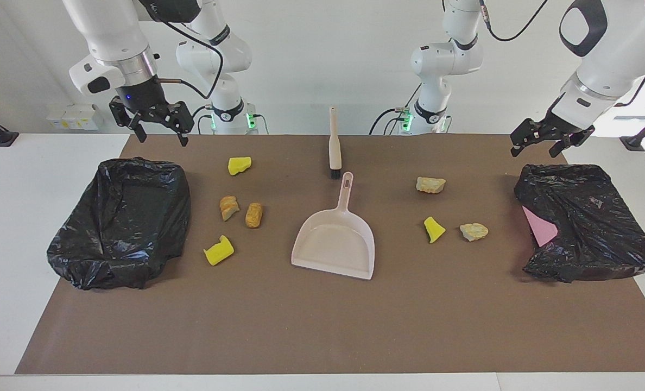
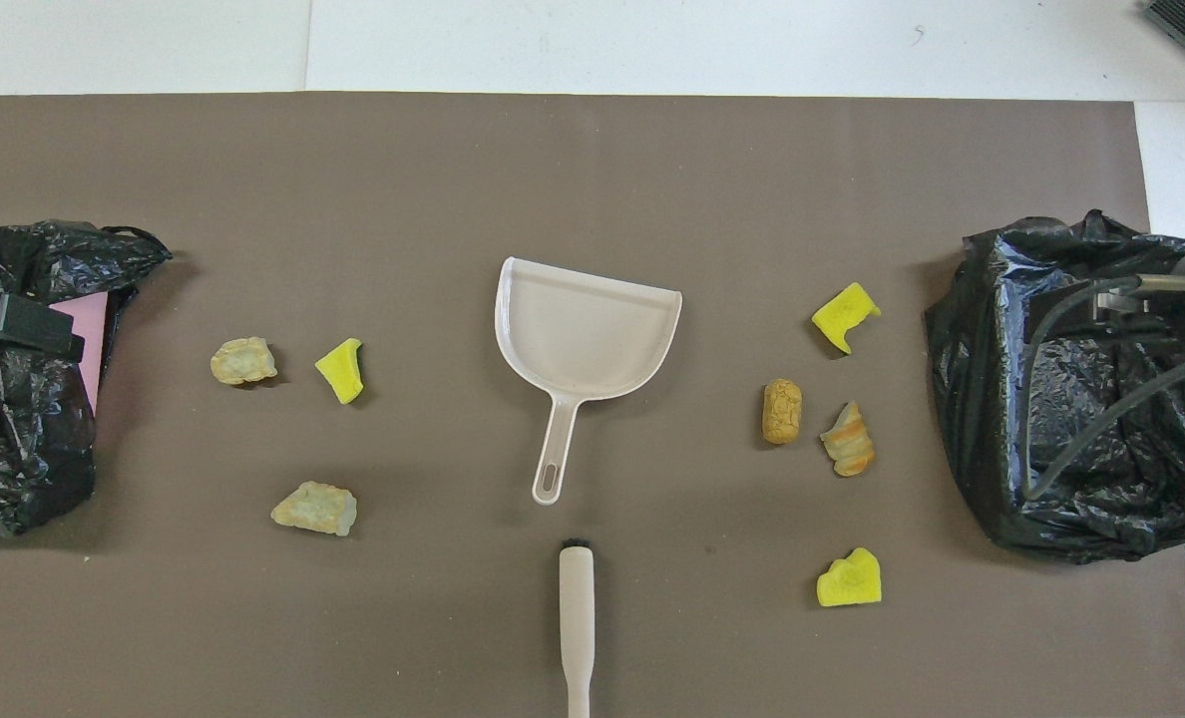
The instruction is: Sweep and dump trash in bin
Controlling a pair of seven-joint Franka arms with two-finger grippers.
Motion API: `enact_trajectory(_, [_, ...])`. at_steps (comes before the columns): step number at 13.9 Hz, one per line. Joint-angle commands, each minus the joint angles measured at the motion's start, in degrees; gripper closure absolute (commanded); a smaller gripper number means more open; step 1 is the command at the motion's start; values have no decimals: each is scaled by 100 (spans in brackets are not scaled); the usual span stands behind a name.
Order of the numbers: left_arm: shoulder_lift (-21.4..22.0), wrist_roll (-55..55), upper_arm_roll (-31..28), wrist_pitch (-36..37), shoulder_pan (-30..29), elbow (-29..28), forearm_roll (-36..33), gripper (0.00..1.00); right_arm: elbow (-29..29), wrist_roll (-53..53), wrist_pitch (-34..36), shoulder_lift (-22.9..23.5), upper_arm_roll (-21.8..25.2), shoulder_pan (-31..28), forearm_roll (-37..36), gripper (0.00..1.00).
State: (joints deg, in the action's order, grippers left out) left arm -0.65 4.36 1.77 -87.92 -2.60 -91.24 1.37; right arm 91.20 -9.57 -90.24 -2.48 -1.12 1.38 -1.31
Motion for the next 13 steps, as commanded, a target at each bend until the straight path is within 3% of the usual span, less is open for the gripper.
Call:
enact_trajectory(1, [135, 21, 8, -24, 40, -157, -93, 0, 126, 174, 24, -122, -2, -50, 122, 0])
enact_trajectory(8, [188, 12, 25, -50, 75, -280, -66, 0, 82, 148, 32, -113, -2, -85, 122, 0])
enact_trajectory(10, [389, -5, 78, -206, 110, -735, -5, 0, 91, 157, 76, -121, -11, -138, 122, 0])
enact_trajectory(13, [723, -5, 96, -672, 724, -1517, 4, 0, 135, 95, -212, -113, -46, -50, 113, 0])
